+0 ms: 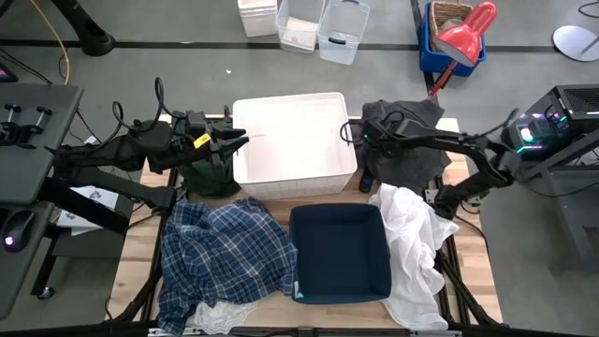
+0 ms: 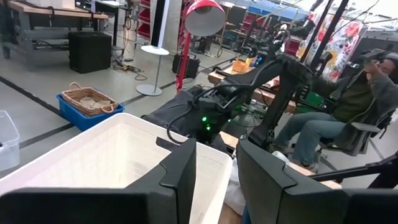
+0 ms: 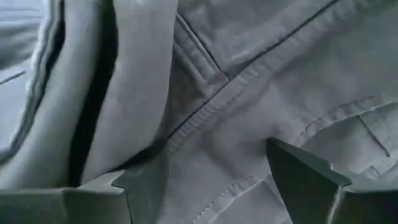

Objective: Sort clothes
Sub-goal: Put the gray shorts into the white laundry bin

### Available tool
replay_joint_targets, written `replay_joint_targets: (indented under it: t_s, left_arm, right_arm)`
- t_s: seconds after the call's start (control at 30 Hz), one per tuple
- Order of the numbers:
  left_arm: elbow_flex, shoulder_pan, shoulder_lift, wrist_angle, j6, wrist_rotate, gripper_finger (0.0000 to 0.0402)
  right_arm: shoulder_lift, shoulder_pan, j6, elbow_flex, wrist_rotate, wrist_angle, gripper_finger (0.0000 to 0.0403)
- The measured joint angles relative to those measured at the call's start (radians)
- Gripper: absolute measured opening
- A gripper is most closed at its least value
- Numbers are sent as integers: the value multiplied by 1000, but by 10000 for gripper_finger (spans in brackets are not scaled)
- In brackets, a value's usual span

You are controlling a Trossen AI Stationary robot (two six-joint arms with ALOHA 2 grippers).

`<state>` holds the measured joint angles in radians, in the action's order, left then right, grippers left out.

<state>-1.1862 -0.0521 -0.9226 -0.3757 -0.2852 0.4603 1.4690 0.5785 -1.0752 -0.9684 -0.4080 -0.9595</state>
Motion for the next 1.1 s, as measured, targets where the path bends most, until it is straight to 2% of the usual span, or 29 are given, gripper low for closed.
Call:
replay_joint_targets:
  t_s: [0.1, 0.2, 0.27, 0.37, 0.5, 0.6, 0.83, 1.0, 1.1]
  left_arm:
    - [0, 0, 0, -8, 0, 0, 106]
    - [0, 0, 0, -15, 0, 0, 106]
    - [0, 0, 0, -18, 0, -1, 106]
    - [0, 0, 0, -19, 0, -1, 106]
    - [0, 0, 0, -19, -1, -1, 106]
    - [0, 0, 0, -18, -1, -2, 106]
    - [0, 0, 0, -17, -1, -1, 106]
    - [0, 0, 0, -16, -1, -1, 106]
    - [0, 0, 0, -16, -1, -1, 106]
  right_arm:
    - [48, 0, 11, -2, 2, 6, 263]
    - [98, 0, 87, -2, 3, 25, 261]
    - [131, 1, 114, -4, 14, 26, 245]
    - [177, 0, 135, -4, 29, 26, 180]
    - [202, -19, 194, -2, 24, 24, 33]
    - [177, -34, 220, 1, 14, 9, 19]
    - [-36, -100, 197, 3, -54, -69, 5]
    - [-257, -169, 119, 3, -103, -95, 3]
    - [-407, -216, 112, 3, -115, -48, 2]
